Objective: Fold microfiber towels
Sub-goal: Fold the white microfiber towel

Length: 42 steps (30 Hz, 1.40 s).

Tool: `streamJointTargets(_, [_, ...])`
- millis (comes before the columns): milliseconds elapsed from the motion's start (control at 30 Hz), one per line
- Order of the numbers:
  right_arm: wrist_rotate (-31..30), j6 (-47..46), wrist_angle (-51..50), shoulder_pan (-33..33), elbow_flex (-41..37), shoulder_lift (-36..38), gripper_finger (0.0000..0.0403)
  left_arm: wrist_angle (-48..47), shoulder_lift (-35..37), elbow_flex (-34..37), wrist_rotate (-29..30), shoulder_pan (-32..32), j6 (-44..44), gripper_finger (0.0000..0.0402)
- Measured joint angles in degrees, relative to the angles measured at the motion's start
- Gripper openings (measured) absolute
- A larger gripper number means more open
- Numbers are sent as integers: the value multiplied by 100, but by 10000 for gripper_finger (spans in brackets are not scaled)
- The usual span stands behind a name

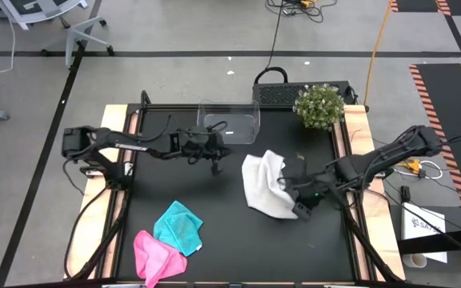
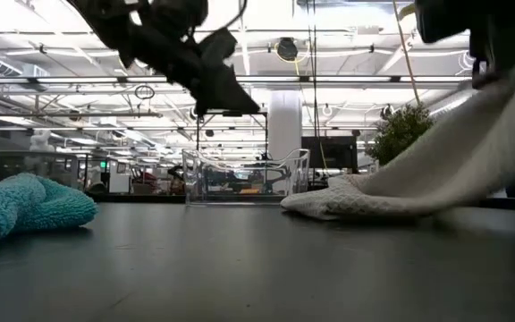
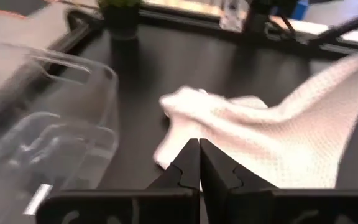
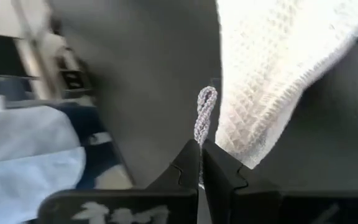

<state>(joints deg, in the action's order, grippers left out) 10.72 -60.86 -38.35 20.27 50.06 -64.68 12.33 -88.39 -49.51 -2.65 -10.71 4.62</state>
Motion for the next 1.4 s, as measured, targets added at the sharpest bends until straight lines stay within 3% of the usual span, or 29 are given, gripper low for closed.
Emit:
streamJointTargets(167, [-24,-19,247,92,-4,-637,0,406,-658,-312,-512,-53,-71,17])
streamJointTargets(433, [-17,62,1050,101,-8,-1013,0,130,-1737,-1710,-1090,83,-569,4])
streamJointTargets(633, [-314,-134,1008,161,-7,-683,0,-470,-2552,-2513,-1094,235,-631,16])
streamJointTargets(967, [-1075,66,929,176,-4,-164,0,-674,-3508,-2989,-737,524,-550,10])
streamJointTargets(1200, [-1047,122,734,197,-2,29,0,-2442,-3485,-3031,-673,605,-550,13])
streamJointTargets(1300, [-1049,214,551,197,-2,123,0,-2837,-3469,-3033,-1292,623,-205,4])
streamJointTargets(1400, [-1047,217,339,197,-2,229,0,-2867,-3443,-2993,-2615,659,137,7])
